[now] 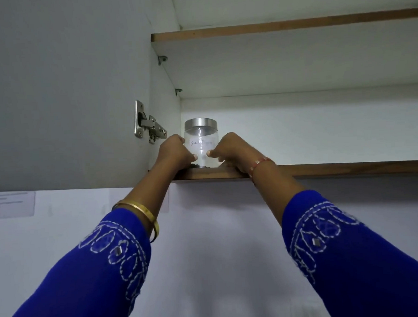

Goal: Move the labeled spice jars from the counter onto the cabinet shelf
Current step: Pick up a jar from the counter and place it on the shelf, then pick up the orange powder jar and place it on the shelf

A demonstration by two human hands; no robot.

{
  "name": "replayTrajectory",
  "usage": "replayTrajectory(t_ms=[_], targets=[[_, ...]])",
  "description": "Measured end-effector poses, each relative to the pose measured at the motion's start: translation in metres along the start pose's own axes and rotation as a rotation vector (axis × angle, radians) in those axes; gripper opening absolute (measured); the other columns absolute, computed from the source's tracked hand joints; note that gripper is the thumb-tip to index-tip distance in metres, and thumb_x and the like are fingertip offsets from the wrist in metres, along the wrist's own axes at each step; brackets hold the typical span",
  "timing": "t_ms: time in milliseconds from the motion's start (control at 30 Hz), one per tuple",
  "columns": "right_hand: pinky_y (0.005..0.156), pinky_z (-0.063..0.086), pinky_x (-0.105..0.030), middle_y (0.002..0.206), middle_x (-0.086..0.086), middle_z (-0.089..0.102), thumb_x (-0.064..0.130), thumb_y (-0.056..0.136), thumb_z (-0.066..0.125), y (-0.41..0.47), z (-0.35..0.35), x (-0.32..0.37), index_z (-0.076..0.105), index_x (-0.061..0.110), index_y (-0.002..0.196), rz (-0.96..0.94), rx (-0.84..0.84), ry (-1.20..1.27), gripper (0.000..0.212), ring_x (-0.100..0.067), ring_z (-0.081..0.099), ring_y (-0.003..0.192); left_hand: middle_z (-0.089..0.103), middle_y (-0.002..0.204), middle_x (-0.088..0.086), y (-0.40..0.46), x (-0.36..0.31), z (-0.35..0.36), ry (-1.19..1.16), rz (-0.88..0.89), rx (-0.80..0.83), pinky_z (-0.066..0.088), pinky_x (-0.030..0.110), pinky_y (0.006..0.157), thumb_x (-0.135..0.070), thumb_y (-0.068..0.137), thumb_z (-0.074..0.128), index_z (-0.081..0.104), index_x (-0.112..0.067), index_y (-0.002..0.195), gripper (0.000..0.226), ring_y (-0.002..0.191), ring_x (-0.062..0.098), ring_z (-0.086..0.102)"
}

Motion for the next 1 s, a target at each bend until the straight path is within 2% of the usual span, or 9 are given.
replayTrajectory(t_ms=[133,233,333,400,500,567,667,800,1000], targets=[[0.059,0.044,-0.024,0.118,-0.022,0.06,0.012,0.089,0.062,0.008,0.006,0.001,0.053,-0.009,0.117,0.056,0.091,-0.053,0.036,-0.024,0.055,0.088,0.051,0.131,0.019,0.003,0.0,-0.001,0.079,-0.037,0.052,0.043,0.035,0.095,-0.004,0.078,0.07,0.043,0.0,0.13,0.059,0.12,0.031,0.05],[0.072,0.047,-0.029,0.093,-0.016,0.06,0.011,0.09,0.059,0.014,0.008,0.001,0.055,-0.009,0.115,0.042,0.116,-0.059,0.033,-0.024,0.053,0.086,0.052,0.124,0.018,0.006,0.004,-0.002,0.059,-0.067,0.105,0.044,0.035,0.094,0.0,0.079,0.067,0.038,-0.002,0.134,0.062,0.114,0.029,0.052],[0.095,0.048,-0.036,0.071,-0.008,0.048,0.002,0.086,0.055,0.016,0.01,0.0,0.057,0.0,0.08,0.031,0.113,-0.033,0.007,-0.027,0.054,0.087,0.05,0.086,0.007,0.01,0.005,-0.001,0.073,-0.083,0.173,0.043,0.033,0.091,0.002,0.083,0.06,0.044,0.001,0.13,0.05,0.099,0.024,0.047],[0.087,0.051,-0.038,0.066,-0.008,0.043,-0.003,0.085,0.052,0.014,0.01,0.001,0.042,0.007,0.061,0.032,0.122,-0.034,0.028,-0.028,0.052,0.081,0.052,0.084,0.009,0.01,0.005,-0.001,0.067,-0.069,0.153,0.042,0.031,0.083,0.003,0.084,0.053,0.053,-0.003,0.119,0.035,0.093,0.024,0.047],[0.064,0.043,-0.033,0.062,-0.007,0.037,-0.007,0.084,0.047,0.01,0.01,0.0,0.034,0.009,0.055,0.025,0.091,-0.009,0.035,-0.026,0.045,0.067,0.057,0.122,0.019,0.008,0.006,-0.002,0.056,0.005,0.105,0.04,0.028,0.081,0.004,0.085,0.043,0.054,-0.003,0.119,0.036,0.1,0.027,0.053],[0.083,0.052,-0.039,0.078,-0.015,0.054,-0.007,0.085,0.045,0.008,0.009,0.0,0.055,-0.002,0.071,-0.005,0.039,0.048,0.018,-0.03,0.054,0.075,0.054,0.128,0.014,0.003,0.007,-0.004,-0.03,0.061,0.058,0.04,0.025,0.086,0.007,0.085,0.04,0.041,-0.006,0.137,0.054,0.109,0.025,0.051],[0.092,0.045,-0.027,0.126,-0.021,0.057,-0.005,0.085,0.045,-0.006,0.001,0.005,0.05,-0.008,0.127,-0.117,-0.114,0.023,0.042,-0.028,0.056,0.109,0.061,0.119,0.01,-0.014,0.005,-0.009,-0.142,0.208,-0.081,0.041,0.022,0.088,0.012,0.083,0.038,0.042,-0.008,0.138,0.059,0.113,0.024,0.053],[0.09,0.037,-0.016,0.129,-0.014,0.059,0.0,0.086,0.047,-0.046,-0.002,0.015,0.053,0.001,0.129,-0.292,-0.262,-0.017,0.043,-0.025,0.054,0.119,0.059,0.129,0.012,-0.06,0.009,-0.007,-0.075,0.371,-0.225,0.032,0.009,0.087,0.005,0.089,0.04,0.05,-0.01,0.132,0.047,0.119,0.024,0.054],[0.111,0.024,-0.021,0.141,-0.014,0.048,0.003,0.09,0.049,-0.12,0.019,-0.009,0.048,0.003,0.134,-0.465,-0.26,-0.096,0.044,-0.025,0.038,0.136,0.062,0.123,0.011,-0.122,0.029,-0.009,-0.228,0.383,-0.329,0.029,-0.01,0.086,0.006,0.09,0.04,0.057,-0.002,0.124,0.038,0.108,0.005,0.049]])
Point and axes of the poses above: each hand's wrist, its own y-axis towards the middle knuckle, its own z-axis out of the palm, x = y × z, the point moved 4 cm from there along y, towards the middle knuckle
